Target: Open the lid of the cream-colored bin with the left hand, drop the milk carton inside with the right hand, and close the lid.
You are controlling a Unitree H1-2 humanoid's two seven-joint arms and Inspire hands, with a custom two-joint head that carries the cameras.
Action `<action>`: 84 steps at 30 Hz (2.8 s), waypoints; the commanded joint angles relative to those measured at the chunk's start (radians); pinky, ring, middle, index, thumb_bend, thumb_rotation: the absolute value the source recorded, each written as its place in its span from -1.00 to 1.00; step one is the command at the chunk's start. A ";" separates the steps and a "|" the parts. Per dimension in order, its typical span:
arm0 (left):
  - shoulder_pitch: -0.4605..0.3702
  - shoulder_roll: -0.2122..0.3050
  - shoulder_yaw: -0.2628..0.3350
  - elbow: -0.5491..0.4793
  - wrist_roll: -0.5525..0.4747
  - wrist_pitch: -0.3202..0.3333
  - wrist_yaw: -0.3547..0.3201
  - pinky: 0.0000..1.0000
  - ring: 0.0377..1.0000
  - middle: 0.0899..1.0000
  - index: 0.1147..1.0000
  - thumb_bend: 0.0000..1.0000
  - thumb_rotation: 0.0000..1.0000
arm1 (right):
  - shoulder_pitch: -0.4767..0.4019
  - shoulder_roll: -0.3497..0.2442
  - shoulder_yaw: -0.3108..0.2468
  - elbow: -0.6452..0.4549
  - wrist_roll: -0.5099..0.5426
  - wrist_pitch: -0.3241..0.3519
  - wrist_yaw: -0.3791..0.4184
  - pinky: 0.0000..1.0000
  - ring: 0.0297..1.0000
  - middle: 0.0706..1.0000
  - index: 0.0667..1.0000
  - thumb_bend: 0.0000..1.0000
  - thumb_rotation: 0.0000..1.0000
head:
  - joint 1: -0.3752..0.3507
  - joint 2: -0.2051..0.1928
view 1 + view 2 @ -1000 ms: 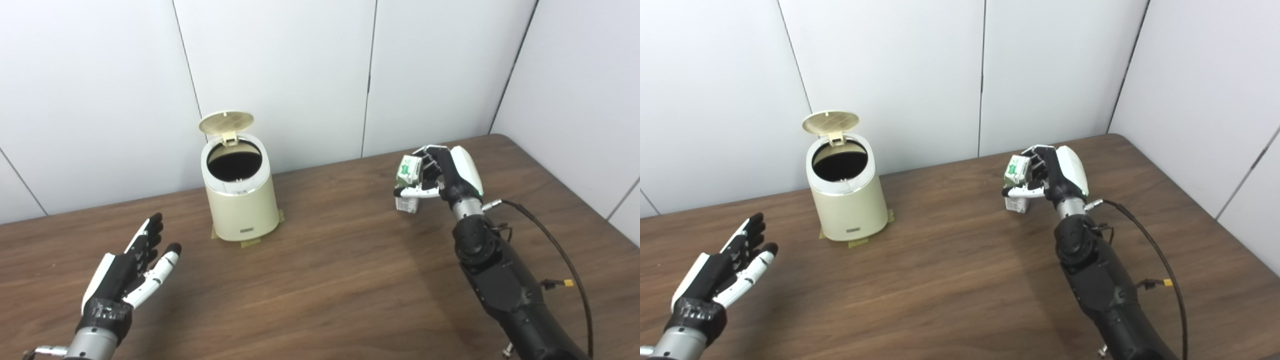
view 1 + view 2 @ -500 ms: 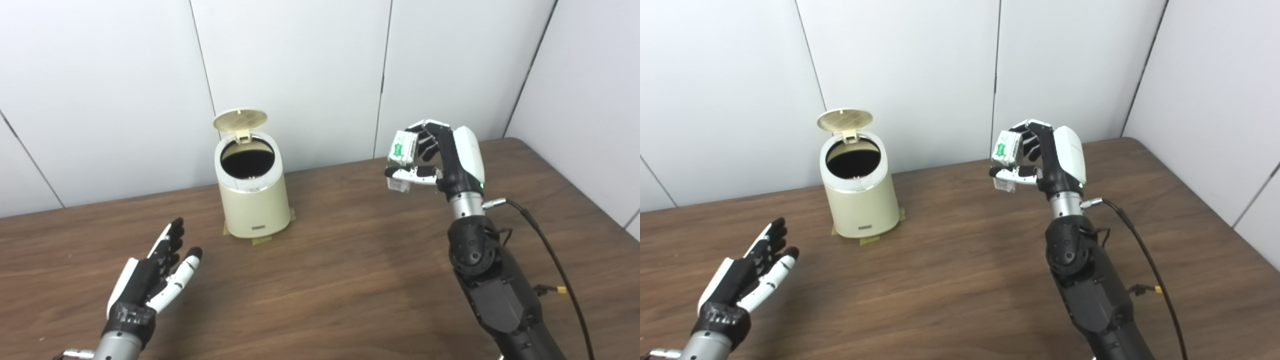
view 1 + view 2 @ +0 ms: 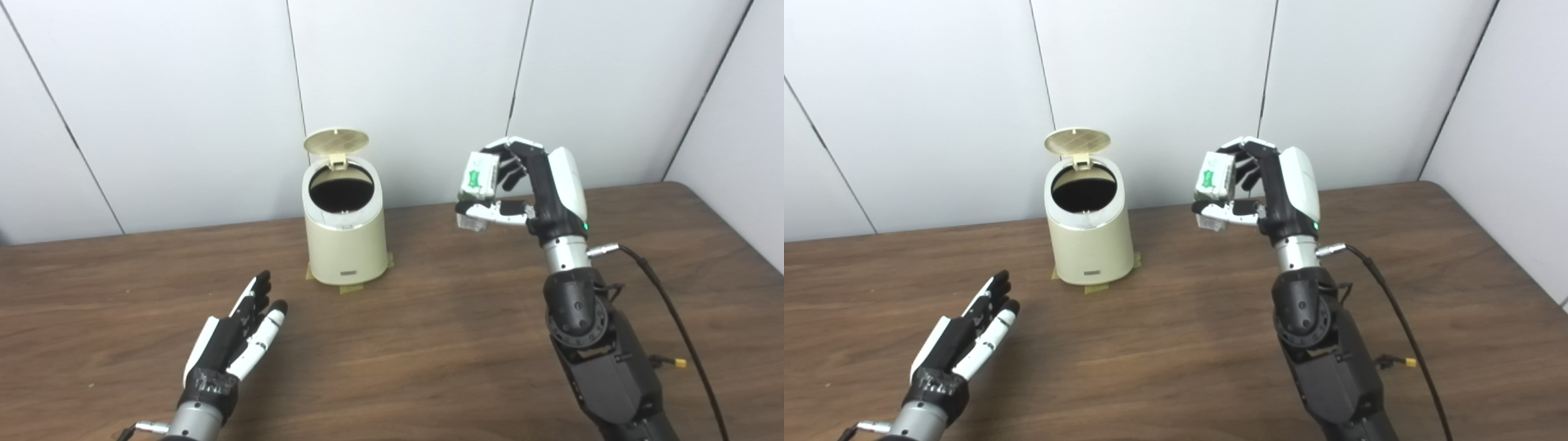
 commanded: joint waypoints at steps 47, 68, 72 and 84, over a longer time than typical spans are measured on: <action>0.020 -0.139 -0.010 0.018 -0.001 -0.148 0.124 1.00 1.00 0.96 1.00 -0.21 0.03 | -0.347 0.170 0.108 0.433 0.045 -0.204 -0.057 -0.35 -0.23 -0.10 -0.02 -0.01 -1.00 | 0.127 -0.025; 0.033 -0.155 -0.039 0.051 0.016 -0.198 0.143 1.00 1.00 0.94 1.00 -0.10 0.03 | -0.419 0.165 0.116 0.641 0.066 -0.356 -0.148 -0.32 -0.22 -0.07 -0.06 0.00 -1.00 | 0.138 -0.041; 0.033 -0.160 -0.040 0.055 0.015 -0.210 0.145 1.00 1.00 0.94 1.00 -0.10 0.02 | -0.432 0.155 0.130 0.682 0.049 -0.397 -0.171 -0.33 -0.23 -0.07 -0.06 0.00 -1.00 | 0.143 -0.044; 0.030 -0.162 -0.034 0.053 -0.001 -0.217 0.141 1.00 1.00 0.94 1.00 -0.10 0.06 | -0.453 0.143 0.145 0.738 0.017 -0.410 -0.200 -0.32 -0.23 -0.04 -0.06 0.00 -1.00 | 0.142 -0.040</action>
